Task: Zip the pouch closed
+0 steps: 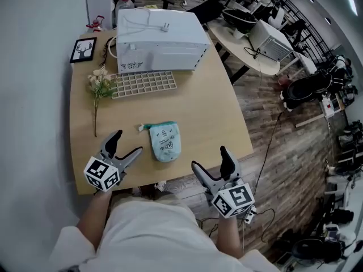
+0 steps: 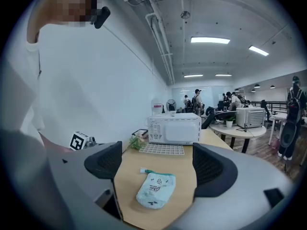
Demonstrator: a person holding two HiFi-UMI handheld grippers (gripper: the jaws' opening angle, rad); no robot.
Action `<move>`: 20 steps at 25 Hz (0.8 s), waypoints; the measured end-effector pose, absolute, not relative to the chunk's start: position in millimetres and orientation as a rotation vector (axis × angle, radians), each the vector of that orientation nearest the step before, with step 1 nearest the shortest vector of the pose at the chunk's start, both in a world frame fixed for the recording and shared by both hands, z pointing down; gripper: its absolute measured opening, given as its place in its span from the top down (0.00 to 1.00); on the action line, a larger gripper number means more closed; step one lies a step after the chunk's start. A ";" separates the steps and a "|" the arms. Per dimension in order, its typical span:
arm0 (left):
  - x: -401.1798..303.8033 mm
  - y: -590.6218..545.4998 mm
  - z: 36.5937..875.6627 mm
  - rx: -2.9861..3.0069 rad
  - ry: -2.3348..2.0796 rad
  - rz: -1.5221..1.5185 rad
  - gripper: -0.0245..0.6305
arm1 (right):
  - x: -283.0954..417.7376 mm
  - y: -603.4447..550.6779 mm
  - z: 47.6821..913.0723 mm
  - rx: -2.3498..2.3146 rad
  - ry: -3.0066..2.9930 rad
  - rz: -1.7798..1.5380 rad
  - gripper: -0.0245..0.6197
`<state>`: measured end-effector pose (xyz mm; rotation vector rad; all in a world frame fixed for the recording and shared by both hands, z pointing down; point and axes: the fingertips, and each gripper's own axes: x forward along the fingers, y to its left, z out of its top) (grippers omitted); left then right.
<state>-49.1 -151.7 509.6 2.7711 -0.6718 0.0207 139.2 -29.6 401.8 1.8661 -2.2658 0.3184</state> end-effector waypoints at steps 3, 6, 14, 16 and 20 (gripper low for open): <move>-44.5 -166.5 530.2 2.734 -0.725 0.075 0.35 | 144.7 -53.8 404.5 1.783 -2.318 0.328 0.27; -38.9 -177.3 542.9 2.706 -0.770 0.126 0.36 | 143.1 -78.2 403.4 1.682 -2.373 0.318 0.27; -24.7 -200.2 591.3 2.620 -0.850 0.308 0.42 | 134.5 -117.6 432.6 1.454 -2.475 0.414 0.31; -18.7 -205.2 599.7 2.615 -0.846 0.346 0.43 | 133.9 -123.6 440.7 1.414 -2.486 0.436 0.32; -5.4 -214.8 624.2 2.594 -0.825 0.460 0.48 | 135.9 -128.1 458.2 1.359 -2.489 0.490 0.34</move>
